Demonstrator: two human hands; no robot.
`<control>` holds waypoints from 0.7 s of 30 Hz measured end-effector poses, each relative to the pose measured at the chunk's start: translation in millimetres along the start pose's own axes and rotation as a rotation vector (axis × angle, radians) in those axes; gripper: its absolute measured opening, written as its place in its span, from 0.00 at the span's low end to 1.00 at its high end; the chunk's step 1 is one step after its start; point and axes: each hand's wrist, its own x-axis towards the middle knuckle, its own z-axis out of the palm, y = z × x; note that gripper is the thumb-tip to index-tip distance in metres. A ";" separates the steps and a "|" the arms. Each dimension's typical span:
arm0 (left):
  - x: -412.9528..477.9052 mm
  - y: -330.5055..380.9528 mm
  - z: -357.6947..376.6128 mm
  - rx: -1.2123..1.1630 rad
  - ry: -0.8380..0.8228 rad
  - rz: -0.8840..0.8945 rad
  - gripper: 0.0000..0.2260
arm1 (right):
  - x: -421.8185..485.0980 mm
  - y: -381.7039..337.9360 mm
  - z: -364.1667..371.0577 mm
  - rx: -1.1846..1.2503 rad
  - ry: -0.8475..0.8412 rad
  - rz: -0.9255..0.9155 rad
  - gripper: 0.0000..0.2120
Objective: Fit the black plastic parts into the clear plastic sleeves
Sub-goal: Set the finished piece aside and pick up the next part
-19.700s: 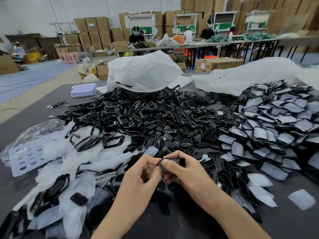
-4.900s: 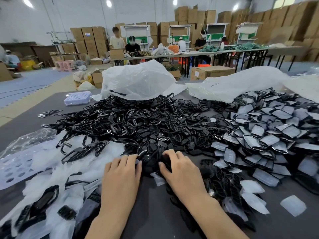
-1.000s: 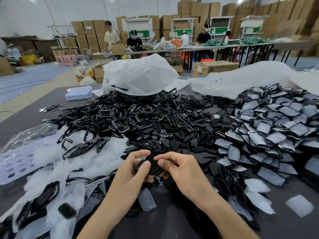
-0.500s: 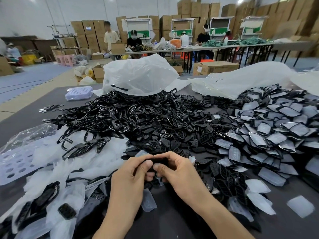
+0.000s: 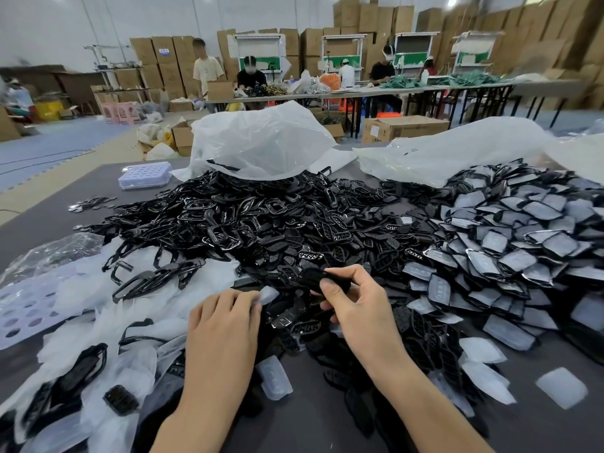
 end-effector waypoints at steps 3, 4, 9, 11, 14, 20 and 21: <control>0.0 2.9 -2.1 -0.110 0.060 -0.021 0.05 | 1.1 -3.4 0.3 0.130 -0.038 0.040 0.05; -0.5 4.1 -4.1 -0.176 0.085 -0.031 0.05 | 1.7 -5.3 0.7 0.201 -0.059 0.066 0.05; -3.9 15.1 -17.1 -0.750 0.048 -0.163 0.08 | 2.0 -10.6 4.8 0.607 -0.233 0.215 0.14; -5.6 19.9 -16.7 -0.851 0.000 -0.175 0.10 | -0.8 -10.3 7.7 0.655 -0.292 0.241 0.11; -7.3 25.2 -14.5 -0.933 -0.062 -0.177 0.11 | -3.5 -10.3 8.7 0.668 -0.305 0.231 0.06; -8.4 28.9 -15.8 -0.981 -0.137 -0.145 0.09 | -0.7 -13.0 4.8 0.728 -0.270 0.238 0.10; -9.0 29.1 -16.5 -0.992 -0.129 -0.141 0.10 | 0.2 -13.0 5.1 0.734 -0.257 0.244 0.10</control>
